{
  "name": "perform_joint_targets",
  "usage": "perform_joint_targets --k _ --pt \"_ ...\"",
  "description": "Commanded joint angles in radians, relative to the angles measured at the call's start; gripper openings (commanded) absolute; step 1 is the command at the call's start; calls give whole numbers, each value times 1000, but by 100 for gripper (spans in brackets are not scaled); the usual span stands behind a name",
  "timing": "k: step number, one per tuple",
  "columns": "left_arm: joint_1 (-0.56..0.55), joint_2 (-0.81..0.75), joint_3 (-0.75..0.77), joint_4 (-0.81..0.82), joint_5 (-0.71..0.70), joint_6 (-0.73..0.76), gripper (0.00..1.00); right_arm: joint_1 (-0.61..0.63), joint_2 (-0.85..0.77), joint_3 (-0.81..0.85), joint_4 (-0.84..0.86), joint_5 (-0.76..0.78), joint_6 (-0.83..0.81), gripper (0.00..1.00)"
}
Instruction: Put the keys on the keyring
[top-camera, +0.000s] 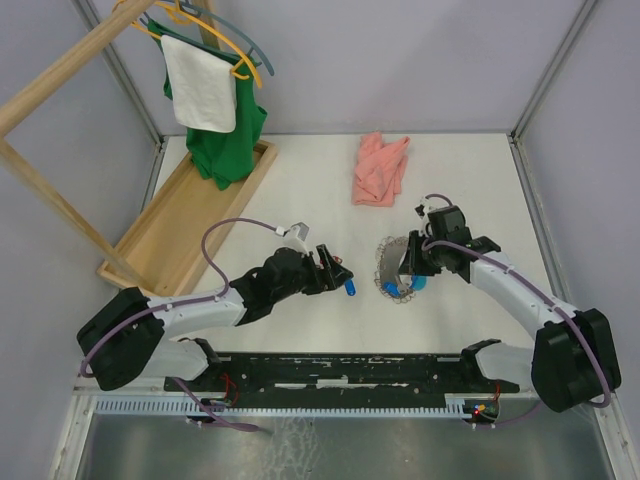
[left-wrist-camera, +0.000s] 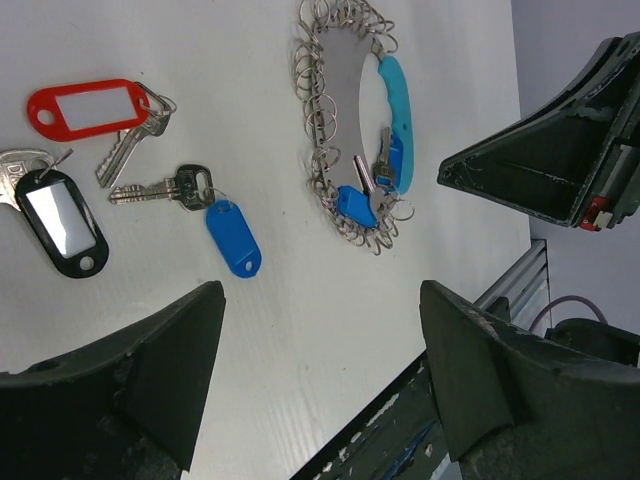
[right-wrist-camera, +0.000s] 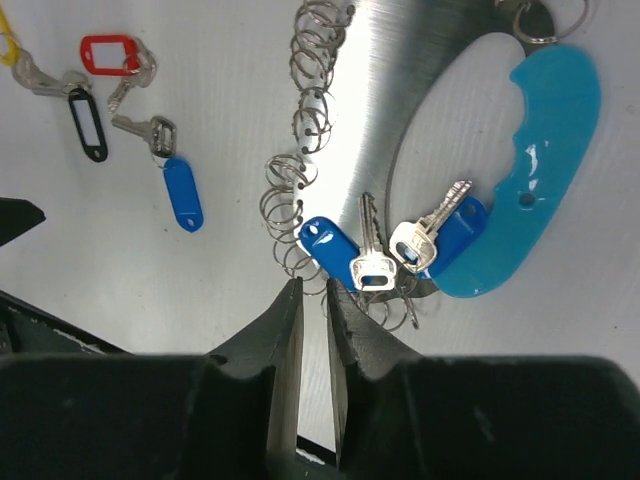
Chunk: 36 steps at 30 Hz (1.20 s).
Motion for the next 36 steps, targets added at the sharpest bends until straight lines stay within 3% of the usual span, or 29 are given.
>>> perform_joint_targets --k 1,6,12,18,22,25,31,36 --pt "-15 26 42 66 -23 -48 85 4 20 28 -94 114 -19 28" --pt "-21 17 25 61 -27 -44 85 5 41 3 -135 182 -26 39" --pt "-26 5 25 33 -33 -34 85 7 121 -18 -75 163 -22 40" --pt "-27 4 25 24 -40 -30 85 11 163 -47 -14 122 -14 32" --pt "-30 17 32 27 -37 -39 85 17 149 -41 -12 104 -18 13" --pt "-34 27 40 36 -33 -50 85 17 71 -39 7 73 -1 4" --pt "-36 42 58 60 -41 -104 85 20 -107 -48 79 15 71 1" --pt "-35 57 55 119 -40 -145 83 26 -148 -68 131 3 92 1"
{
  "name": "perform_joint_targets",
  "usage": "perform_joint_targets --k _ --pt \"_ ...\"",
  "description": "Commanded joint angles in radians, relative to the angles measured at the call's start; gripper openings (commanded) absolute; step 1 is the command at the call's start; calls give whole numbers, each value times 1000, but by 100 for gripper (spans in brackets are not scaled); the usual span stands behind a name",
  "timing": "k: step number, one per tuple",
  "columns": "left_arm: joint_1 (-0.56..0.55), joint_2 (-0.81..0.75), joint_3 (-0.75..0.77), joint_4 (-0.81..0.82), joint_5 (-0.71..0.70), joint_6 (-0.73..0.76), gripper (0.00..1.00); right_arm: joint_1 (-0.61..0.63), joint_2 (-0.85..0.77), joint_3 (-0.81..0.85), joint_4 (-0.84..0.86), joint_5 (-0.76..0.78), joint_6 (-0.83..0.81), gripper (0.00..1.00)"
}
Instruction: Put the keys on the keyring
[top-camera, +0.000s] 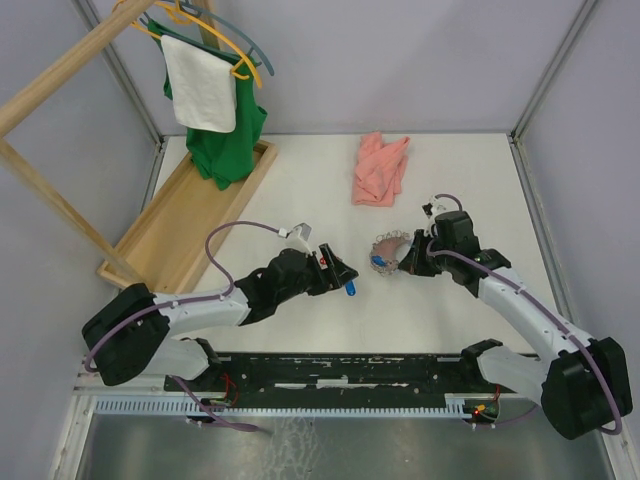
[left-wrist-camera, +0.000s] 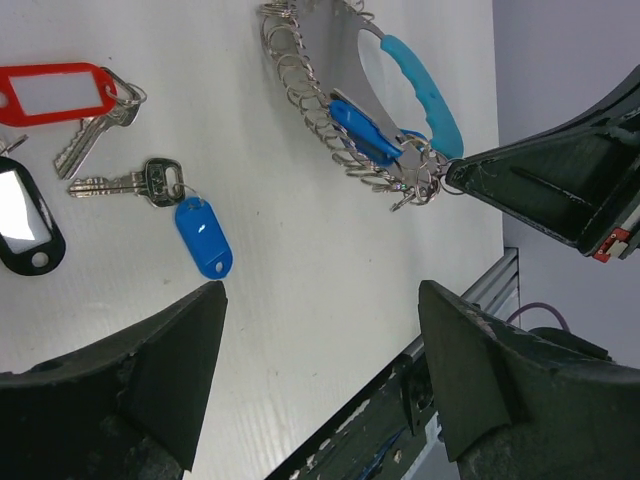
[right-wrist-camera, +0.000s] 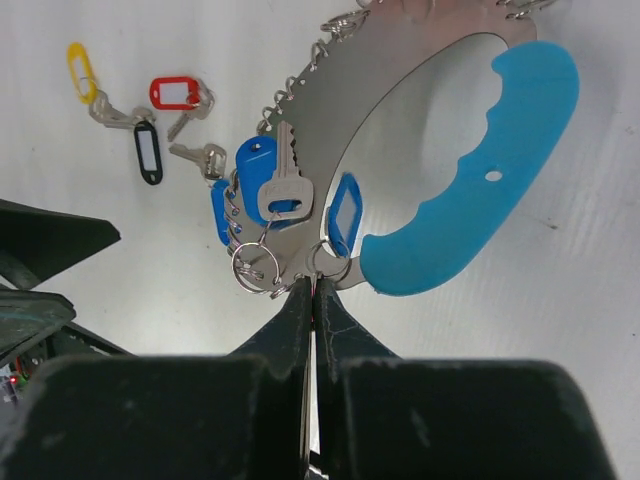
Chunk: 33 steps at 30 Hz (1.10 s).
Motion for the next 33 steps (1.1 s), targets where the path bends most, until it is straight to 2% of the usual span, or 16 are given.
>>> perform_joint_targets --k 1,4,16,22,28,33 --pt "-5 18 38 103 -16 -65 83 9 -21 -15 99 -50 48 1" --pt "-9 29 52 118 2 -7 81 8 -24 11 100 -78 52 1" --pt "-27 -77 52 185 -31 597 85 9 -43 297 -213 -75 -180 1" --pt "-27 -124 17 266 20 803 87 9 76 436 -397 -77 -275 1" --pt "-31 -77 -10 342 93 856 88 21 112 382 -342 -100 -244 1" --pt "-77 -3 -17 430 109 901 88 32 136 376 -322 -106 -240 1"
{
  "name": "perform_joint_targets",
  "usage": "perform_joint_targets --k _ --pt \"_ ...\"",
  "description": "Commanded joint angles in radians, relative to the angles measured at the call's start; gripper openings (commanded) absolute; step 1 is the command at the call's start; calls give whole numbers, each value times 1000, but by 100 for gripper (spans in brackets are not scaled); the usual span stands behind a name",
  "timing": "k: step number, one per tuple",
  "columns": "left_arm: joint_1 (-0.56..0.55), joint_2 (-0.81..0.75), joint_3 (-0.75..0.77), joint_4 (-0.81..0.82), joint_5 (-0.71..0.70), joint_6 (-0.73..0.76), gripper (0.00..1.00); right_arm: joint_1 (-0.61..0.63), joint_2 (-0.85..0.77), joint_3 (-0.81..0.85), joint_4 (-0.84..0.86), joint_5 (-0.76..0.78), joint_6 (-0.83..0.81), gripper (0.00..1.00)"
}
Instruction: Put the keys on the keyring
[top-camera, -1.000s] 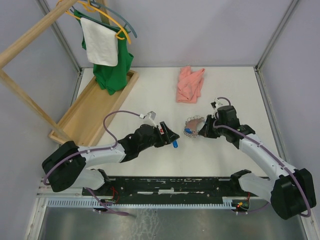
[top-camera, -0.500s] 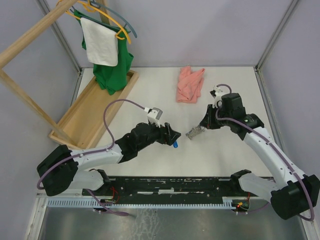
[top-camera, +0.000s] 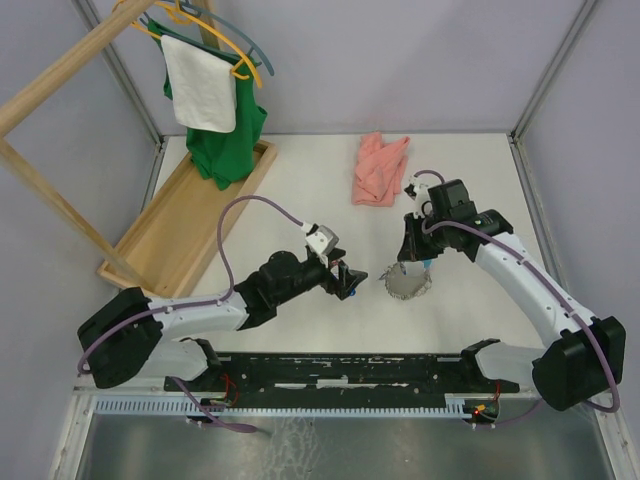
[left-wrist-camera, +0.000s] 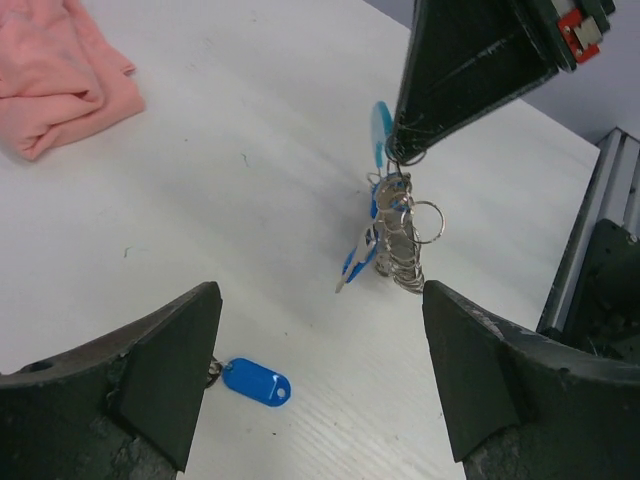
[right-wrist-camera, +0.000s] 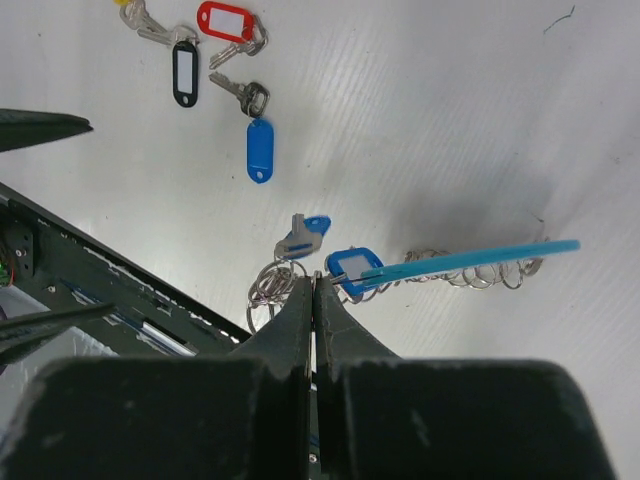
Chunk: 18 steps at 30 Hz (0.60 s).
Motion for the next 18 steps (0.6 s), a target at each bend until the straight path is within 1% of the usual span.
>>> perform_joint_targets --k 1,4,6,8,9,11,14,18 --pt "-47 65 -13 166 30 113 88 15 0 2 54 -28 -2 1" --pt "-68 121 -19 230 17 130 88 21 -4 -1 76 -46 3 1" --pt "-70 159 -34 301 21 119 86 23 -9 -1 87 -47 9 1" --pt "-79 192 -38 359 31 104 82 25 -14 -4 97 -46 15 1" --pt "-85 209 -37 379 31 99 79 24 -17 -6 103 -47 19 1" --pt "-101 238 -26 391 20 88 75 27 -25 -16 123 -53 29 1" --pt "-131 283 -36 448 -24 82 72 29 -37 -34 157 -77 50 1" --pt "-162 354 -43 550 -96 72 66 31 -48 -55 195 -96 75 1"
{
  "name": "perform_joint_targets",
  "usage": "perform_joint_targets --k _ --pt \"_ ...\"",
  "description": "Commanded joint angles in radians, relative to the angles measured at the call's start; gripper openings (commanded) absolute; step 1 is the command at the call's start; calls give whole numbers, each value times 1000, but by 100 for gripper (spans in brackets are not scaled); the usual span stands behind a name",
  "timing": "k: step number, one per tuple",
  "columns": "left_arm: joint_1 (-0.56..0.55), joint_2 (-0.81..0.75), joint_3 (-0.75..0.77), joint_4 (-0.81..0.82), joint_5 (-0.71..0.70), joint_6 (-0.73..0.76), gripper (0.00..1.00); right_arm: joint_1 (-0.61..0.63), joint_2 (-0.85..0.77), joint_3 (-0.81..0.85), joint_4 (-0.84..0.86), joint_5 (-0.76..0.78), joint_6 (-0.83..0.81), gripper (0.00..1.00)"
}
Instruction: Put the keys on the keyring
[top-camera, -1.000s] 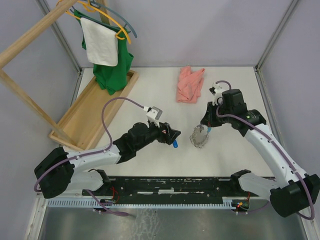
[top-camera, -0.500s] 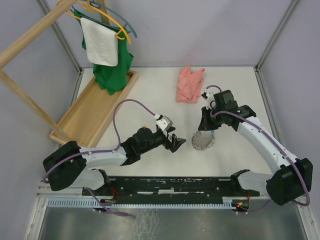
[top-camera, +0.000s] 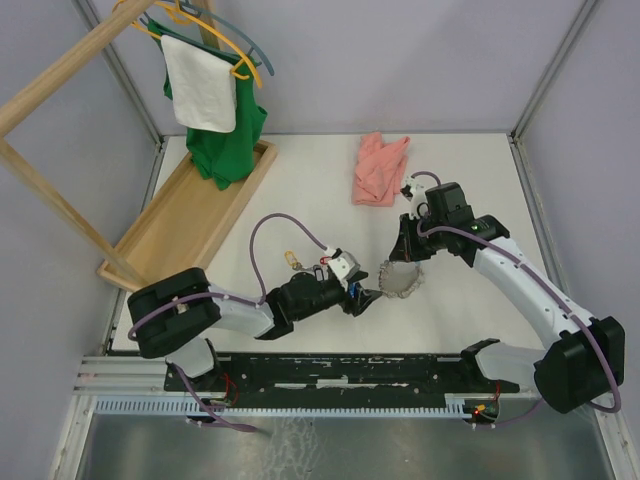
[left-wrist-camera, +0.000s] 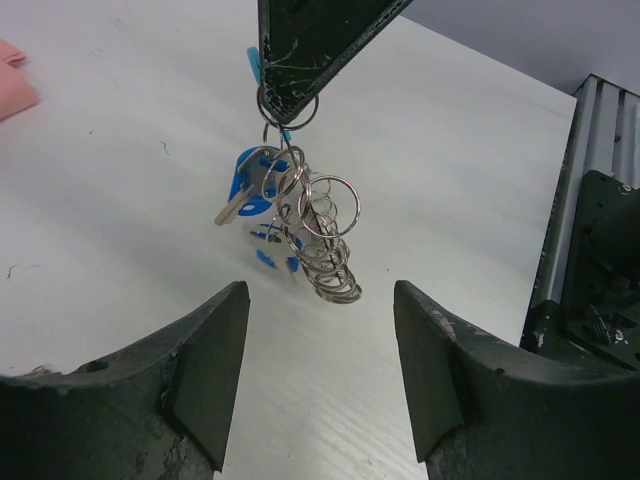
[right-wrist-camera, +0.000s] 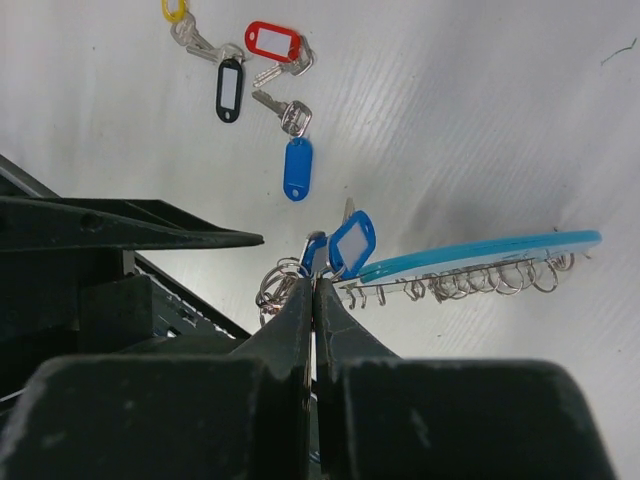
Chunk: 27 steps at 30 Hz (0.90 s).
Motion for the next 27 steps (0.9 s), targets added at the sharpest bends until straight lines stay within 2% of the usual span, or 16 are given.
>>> perform_joint_targets --k 1,12,16,22,27 --pt "-31 76 2 203 -99 0 65 7 -41 -12 101 -46 44 1" --pt "-63 236 33 372 -217 -50 56 8 -66 -21 121 -67 75 2" --pt "-64 278 34 448 -240 -58 46 9 -75 -28 129 -76 85 2" --pt "-64 317 49 484 -249 -54 44 8 -90 -43 143 -93 98 4" --pt "-65 289 17 499 -268 -17 24 8 -96 -52 122 -81 87 8"
